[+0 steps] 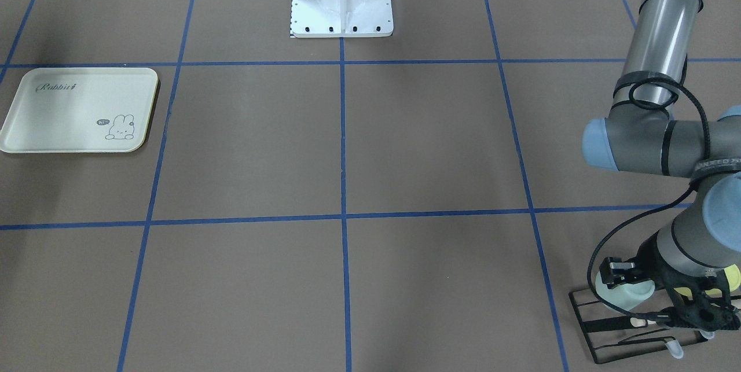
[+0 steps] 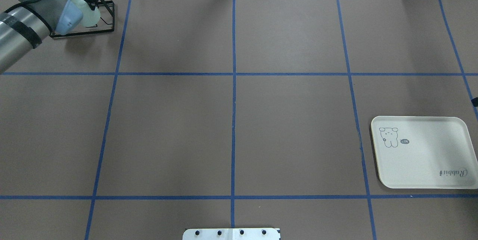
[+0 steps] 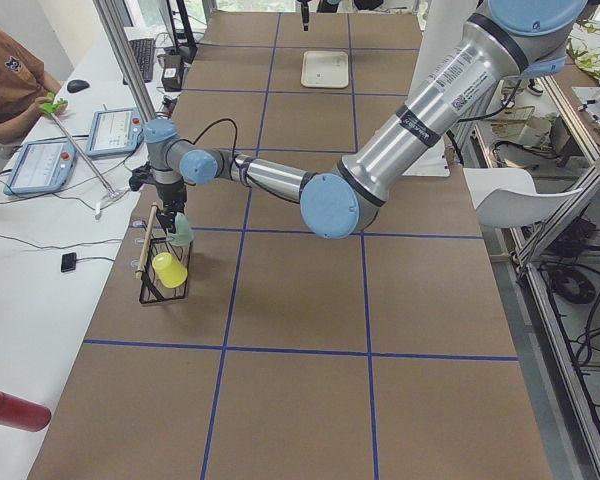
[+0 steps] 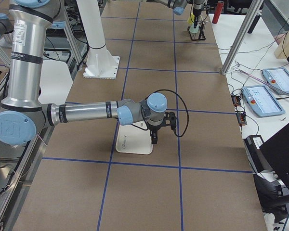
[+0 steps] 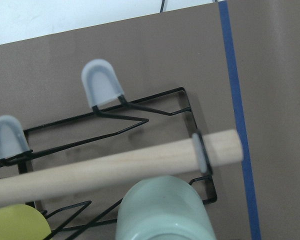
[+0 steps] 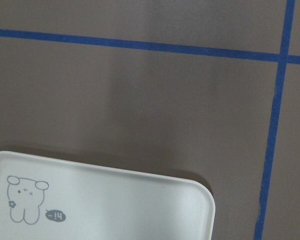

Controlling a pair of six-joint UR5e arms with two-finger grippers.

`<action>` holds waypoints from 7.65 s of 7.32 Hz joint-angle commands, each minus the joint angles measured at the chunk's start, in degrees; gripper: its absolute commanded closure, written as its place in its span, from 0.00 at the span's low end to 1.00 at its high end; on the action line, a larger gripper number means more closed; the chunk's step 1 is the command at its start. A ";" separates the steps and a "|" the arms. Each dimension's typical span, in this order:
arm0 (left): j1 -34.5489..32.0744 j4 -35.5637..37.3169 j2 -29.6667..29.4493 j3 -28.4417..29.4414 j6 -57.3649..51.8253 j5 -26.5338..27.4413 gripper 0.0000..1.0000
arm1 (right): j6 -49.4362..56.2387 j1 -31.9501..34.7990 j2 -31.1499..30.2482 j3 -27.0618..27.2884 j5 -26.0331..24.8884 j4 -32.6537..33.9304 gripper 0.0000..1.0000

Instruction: Left arm grabs green cup and hands to right arm on tray

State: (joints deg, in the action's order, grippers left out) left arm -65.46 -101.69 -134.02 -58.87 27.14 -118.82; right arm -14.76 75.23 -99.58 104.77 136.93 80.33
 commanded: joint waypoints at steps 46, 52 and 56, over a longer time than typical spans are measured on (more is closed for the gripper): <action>35.39 -76.55 0.60 -31.14 148.64 9.29 1.00 | -113.12 -38.14 24.79 -10.02 -24.78 -111.26 0.52; 36.45 -76.55 0.86 -31.57 148.29 10.27 0.00 | -116.88 -38.23 24.08 -11.33 -25.83 -115.73 1.00; 31.55 -75.94 7.06 -35.50 141.04 6.87 0.00 | -116.47 -34.66 22.16 -15.26 -27.77 -115.66 1.00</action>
State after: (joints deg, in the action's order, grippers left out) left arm -31.81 -178.08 -130.57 -92.13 172.57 -109.77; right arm -131.66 38.11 -76.48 91.98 109.70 -35.50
